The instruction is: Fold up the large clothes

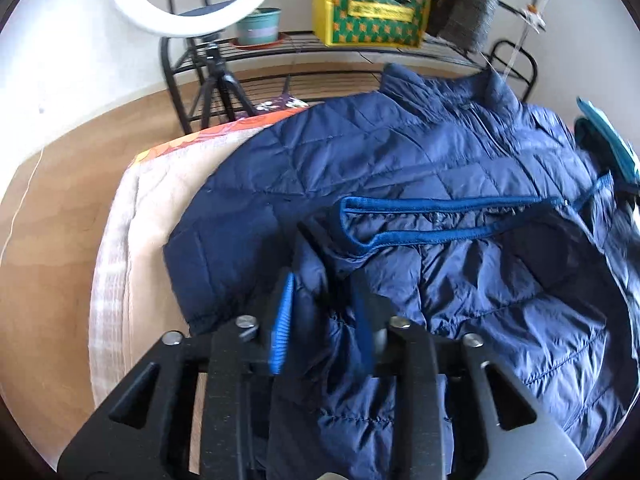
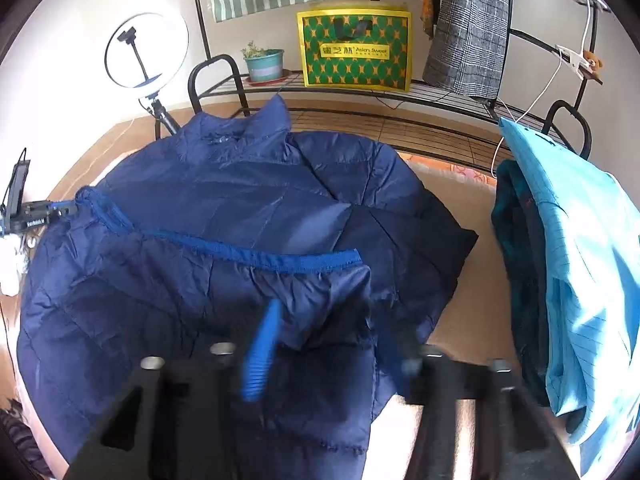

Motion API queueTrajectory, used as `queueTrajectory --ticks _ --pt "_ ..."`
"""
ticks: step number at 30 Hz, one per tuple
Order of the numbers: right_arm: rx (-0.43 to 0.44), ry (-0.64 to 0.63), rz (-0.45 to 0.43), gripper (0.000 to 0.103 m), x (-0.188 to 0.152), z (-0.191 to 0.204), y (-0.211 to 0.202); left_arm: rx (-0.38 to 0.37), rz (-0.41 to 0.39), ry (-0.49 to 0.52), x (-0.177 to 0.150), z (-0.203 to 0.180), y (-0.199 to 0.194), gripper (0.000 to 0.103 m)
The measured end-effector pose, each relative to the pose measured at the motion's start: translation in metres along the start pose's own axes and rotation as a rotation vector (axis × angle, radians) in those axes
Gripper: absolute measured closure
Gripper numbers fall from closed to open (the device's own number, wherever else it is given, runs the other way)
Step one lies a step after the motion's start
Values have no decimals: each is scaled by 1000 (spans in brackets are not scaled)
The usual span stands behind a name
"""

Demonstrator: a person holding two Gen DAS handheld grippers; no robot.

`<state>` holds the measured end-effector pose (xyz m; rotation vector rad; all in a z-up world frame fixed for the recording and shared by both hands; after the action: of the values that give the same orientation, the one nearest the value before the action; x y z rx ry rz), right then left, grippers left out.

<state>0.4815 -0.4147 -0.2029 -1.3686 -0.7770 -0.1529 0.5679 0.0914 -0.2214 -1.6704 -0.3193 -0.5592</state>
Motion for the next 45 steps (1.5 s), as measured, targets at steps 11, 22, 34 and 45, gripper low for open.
queueTrajectory --ticks 11,22,34,45 --pt "-4 -29 34 98 1 6 18 45 -19 -12 5 -5 18 98" --pt "-139 -49 -70 102 47 -9 -27 64 -140 -50 47 6 -33 99" --pt "-334 -44 -70 103 128 -42 40 206 -182 -19 140 9 34 99" --pt "-382 -42 54 103 108 -66 118 242 -129 -37 124 16 120 99"
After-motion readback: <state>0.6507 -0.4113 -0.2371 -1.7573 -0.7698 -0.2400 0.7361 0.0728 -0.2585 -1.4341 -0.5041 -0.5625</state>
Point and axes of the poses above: each gripper's, at about its wrist camera, not at the fingertips, and y roughly the way its jaws point, z to its left, x to its top, the point moved 3 cm from there along y, roughly the way its jaws point, and after that the axes turned 8 degrees about -y, right-handed, at the moved point
